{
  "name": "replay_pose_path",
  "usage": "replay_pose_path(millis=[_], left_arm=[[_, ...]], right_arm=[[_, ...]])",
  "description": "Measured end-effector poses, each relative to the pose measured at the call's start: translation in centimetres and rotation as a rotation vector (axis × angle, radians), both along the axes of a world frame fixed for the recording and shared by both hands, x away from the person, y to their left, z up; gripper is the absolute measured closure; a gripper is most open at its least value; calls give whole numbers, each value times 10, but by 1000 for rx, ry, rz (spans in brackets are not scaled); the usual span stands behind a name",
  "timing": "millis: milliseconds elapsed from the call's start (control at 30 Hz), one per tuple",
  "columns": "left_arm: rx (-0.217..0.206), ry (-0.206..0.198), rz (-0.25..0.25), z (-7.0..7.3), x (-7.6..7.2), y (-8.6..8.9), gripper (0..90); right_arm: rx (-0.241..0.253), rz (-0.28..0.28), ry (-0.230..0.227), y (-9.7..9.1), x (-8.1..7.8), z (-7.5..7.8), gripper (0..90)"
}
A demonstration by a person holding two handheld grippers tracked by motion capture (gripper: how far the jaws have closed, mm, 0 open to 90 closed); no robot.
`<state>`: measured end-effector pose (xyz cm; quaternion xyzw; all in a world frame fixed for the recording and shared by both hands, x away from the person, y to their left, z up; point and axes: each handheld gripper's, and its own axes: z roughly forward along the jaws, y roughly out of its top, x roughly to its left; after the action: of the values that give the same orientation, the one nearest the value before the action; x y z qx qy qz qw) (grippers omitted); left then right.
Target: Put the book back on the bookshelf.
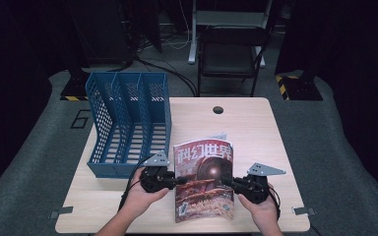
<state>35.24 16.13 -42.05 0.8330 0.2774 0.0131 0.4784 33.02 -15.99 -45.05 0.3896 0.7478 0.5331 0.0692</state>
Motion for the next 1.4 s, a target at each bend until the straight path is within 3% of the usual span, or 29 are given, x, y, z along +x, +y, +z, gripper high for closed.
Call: replay_pose_path(millis=[100,200,267,300,333,600,800,967,1133,1400], left_arm=[[20,-29,-1,5,-1,2,802],[6,-49,25,10,-4,3,816],[19,-70,29,13,-4,5,828],[29,-95,36,15,-5,6,831],[33,-105,42,16,-6,7,833],[41,-156,60,23,-16,9,836],[64,-210,62,19,-21,9,837],[59,-206,73,15,-22,12,837],[57,-185,79,11,-26,11,836],[53,-196,62,9,-30,14,834]], right_arm=[[-19,-1,-34,2,-1,6,869],[-21,-4,-60,3,-3,11,870],[-35,-11,-88,6,-4,13,871],[-44,-13,-98,7,-5,13,871],[-55,-16,-130,9,-5,15,871],[-85,-36,-212,19,-6,19,870],[-78,-45,-222,22,-5,13,868],[-91,-38,-246,26,-4,11,864],[-89,-26,-223,25,-3,8,853],[-81,-22,-203,23,-5,5,769]])
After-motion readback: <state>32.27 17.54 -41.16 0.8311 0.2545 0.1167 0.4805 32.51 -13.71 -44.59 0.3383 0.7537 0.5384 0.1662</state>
